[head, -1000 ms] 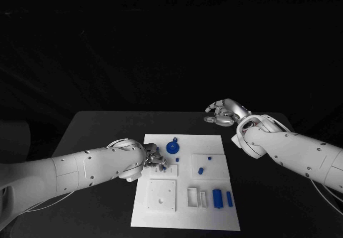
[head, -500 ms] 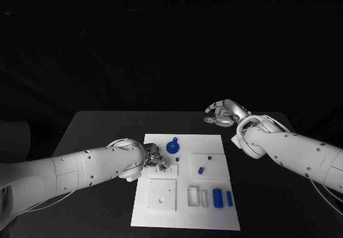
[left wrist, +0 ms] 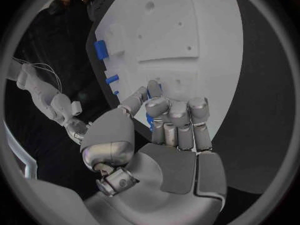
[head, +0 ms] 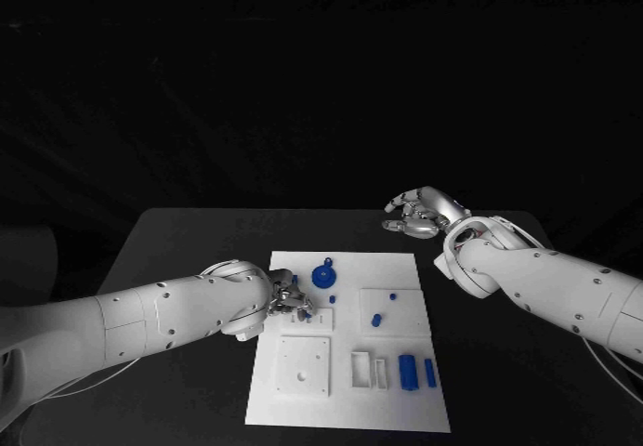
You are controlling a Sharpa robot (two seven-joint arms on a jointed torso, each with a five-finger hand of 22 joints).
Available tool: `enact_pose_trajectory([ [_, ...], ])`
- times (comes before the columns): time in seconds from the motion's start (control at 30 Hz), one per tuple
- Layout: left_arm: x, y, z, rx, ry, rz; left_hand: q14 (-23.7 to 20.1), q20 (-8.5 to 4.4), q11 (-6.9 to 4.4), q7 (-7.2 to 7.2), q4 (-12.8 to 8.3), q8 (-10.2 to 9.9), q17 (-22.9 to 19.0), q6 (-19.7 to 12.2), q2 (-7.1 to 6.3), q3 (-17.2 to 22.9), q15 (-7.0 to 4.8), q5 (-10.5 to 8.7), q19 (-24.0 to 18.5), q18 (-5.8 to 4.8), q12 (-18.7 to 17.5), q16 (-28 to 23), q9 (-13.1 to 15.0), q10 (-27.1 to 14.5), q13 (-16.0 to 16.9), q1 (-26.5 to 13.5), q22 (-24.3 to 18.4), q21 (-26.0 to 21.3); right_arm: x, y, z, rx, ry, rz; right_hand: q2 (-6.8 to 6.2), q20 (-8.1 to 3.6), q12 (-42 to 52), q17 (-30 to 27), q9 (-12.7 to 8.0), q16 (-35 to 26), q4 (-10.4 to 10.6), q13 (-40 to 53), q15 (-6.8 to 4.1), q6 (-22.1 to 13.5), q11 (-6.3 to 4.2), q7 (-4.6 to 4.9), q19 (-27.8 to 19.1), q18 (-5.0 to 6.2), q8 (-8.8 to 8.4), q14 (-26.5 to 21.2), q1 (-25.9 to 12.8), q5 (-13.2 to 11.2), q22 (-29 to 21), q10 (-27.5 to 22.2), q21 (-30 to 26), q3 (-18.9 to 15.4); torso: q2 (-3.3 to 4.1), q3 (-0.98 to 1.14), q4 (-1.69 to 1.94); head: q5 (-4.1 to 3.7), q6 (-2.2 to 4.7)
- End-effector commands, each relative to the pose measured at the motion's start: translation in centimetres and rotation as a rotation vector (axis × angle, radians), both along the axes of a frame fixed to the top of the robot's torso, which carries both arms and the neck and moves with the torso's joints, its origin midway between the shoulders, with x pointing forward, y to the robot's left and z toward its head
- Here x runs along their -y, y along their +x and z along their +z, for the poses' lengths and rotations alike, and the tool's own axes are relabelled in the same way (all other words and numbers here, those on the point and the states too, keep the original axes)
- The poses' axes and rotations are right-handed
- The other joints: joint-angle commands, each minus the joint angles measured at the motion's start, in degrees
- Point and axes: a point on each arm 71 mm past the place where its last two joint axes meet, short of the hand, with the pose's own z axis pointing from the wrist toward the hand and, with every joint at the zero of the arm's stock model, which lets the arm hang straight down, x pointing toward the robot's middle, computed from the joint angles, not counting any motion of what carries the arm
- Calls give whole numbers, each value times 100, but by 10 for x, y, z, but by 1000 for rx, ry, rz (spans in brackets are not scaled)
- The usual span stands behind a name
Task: Assemble the parts on the task board
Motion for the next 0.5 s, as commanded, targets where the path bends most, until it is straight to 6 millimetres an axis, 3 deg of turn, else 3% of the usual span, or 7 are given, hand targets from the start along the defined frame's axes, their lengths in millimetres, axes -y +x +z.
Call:
enact_pose_trajectory([
  [0.03, 1, -1, -1, -9, -13, -4, -38, -780, 9, 16, 45, -32, -11, -50, -111, -8, -29, -7, -49, -48, -41, -28, -10, -45, -7, 9, -15, 21, -1, 0, -1, -4, -7, 12, 22, -35, 23, -7, -10, 10, -17, -8, 16, -104, -9, 130, -5, 456, 17, 23, -32, 33, 84, -28, -31, -15, 1, -3, 2, -3, -4],
  [0.4, 2, -1, 0, -6, -27, 2, -82, -773, 23, 31, 331, -63, -20, -88, -469, 77, -20, -7, -77, -52, -55, -52, -17, -106, 0, 0, -91, 28, -1, 0, -1, -5, -7, 12, 20, -35, 24, -7, -13, 9, -18, -11, 18, -114, -8, 132, -5, 456, 12, 23, -35, 33, 84, -29, -33, -17, 1, -1, 1, -1, -2],
  [0.5, 2, -1, 0, -2, -30, 3, -82, -774, 23, 31, 399, -62, -19, -87, -501, 99, -20, -6, -77, -51, -52, -50, -13, -107, 2, 1, -104, 36, -2, 0, -2, -7, -7, 12, 19, -35, 24, -7, -14, 9, -18, -12, 18, -116, -7, 132, -5, 456, 11, 23, -35, 33, 84, -30, -33, -17, 0, -1, 0, 0, 1],
])
